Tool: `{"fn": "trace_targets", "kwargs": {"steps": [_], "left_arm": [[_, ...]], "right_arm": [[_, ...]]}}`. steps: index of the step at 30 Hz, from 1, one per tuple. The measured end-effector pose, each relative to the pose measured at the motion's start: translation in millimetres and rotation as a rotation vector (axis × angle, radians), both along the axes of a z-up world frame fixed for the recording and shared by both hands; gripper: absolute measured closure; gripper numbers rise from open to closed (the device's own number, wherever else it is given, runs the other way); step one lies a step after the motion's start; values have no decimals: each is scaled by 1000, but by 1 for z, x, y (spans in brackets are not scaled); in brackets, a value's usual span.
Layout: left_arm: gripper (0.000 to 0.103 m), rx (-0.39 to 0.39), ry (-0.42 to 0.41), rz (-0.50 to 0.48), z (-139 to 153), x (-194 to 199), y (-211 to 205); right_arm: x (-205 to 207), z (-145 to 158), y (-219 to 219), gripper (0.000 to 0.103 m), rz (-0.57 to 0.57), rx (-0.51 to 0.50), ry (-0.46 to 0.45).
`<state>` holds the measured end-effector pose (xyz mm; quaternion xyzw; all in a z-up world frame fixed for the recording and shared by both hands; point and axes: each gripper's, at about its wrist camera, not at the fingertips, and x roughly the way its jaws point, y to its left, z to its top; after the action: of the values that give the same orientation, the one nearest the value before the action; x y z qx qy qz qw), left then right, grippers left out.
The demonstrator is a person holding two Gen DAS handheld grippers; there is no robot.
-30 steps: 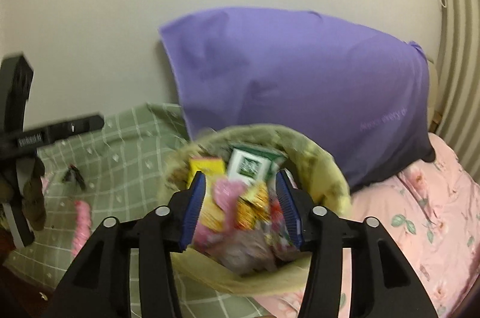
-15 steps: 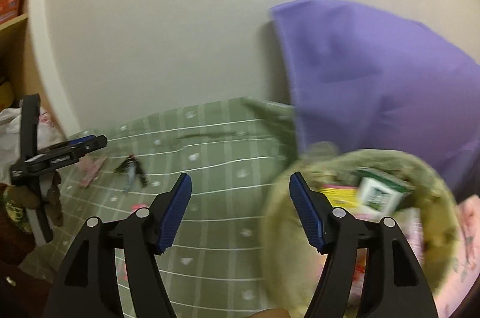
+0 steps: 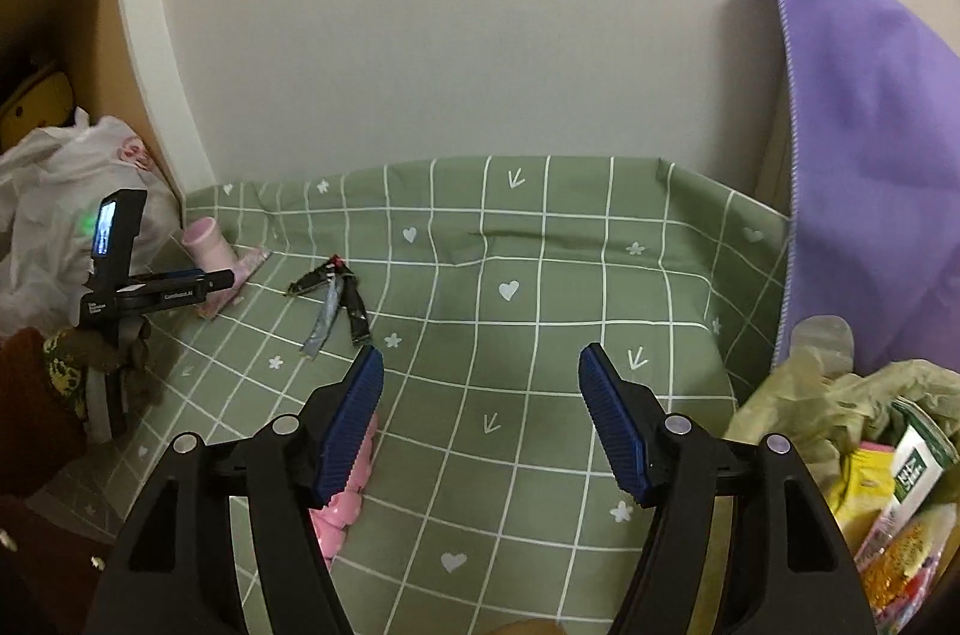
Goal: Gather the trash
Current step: 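Move both tools back over the remaining items on the table, then grasp the pink candy-stick wrapper with the left tool while the right tool grasps the black snack-stick wrapper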
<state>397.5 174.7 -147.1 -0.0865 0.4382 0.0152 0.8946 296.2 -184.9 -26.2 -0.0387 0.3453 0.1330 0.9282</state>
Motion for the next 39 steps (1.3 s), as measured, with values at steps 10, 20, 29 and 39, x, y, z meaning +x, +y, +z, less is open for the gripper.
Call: {"fn": "trace_targets", "kwargs": {"steps": [10, 20, 29, 39], "left_arm": [[92, -20, 29, -27, -2, -14, -6], [84, -118, 63, -70, 8, -86, -24], [59, -206, 46, 59, 13, -87, 7], [59, -172, 49, 155, 1, -16, -9]], "right_arm": [[51, -31, 40, 40, 93, -29, 90], [118, -71, 127, 50, 370, -65, 129], [155, -99, 160, 78, 421, -61, 210], [101, -53, 87, 80, 272, 50, 119]]}}
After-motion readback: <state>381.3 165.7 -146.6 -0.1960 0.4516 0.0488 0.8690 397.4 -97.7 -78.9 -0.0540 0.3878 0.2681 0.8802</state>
